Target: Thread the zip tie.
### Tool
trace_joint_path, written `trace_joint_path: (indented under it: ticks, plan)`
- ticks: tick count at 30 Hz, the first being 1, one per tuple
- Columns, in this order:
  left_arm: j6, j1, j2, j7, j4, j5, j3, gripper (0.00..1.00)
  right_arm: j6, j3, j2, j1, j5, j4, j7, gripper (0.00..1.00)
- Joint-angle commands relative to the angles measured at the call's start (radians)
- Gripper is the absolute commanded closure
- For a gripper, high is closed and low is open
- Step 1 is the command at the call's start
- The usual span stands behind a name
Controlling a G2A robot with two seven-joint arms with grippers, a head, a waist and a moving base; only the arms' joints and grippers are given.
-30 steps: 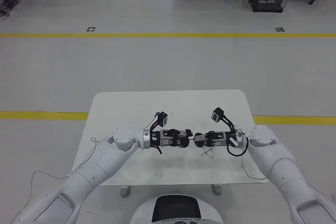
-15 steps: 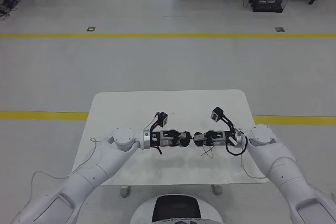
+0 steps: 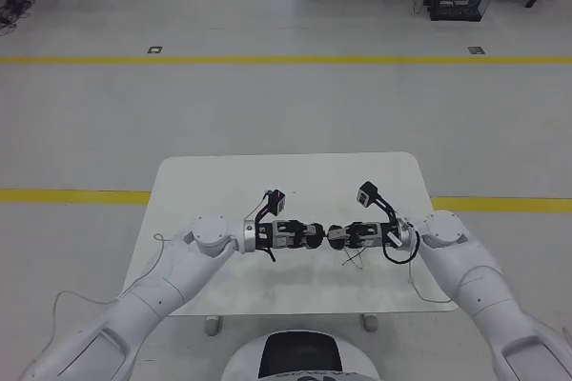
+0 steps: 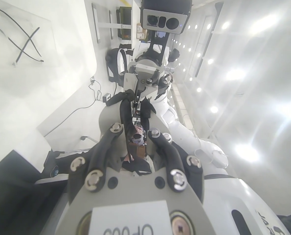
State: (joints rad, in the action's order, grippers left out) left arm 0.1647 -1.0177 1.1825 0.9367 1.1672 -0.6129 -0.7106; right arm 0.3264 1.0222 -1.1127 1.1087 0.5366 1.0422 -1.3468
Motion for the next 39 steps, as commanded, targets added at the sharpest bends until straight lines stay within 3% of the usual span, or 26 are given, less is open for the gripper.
trace_joint_path:
  ticks: [1, 39]
  plan:
    - [0.000, 0.000, 0.000, -0.002, -0.001, 0.003, -0.001, 0.91, 0.002, 0.000, 0.000, 0.000, 0.001, 0.000, 0.001, 1.00]
    - [-0.013, -0.004, 0.004, -0.001, 0.002, 0.020, -0.004, 0.98, 0.007, -0.007, -0.003, -0.001, 0.007, -0.006, -0.005, 1.00]
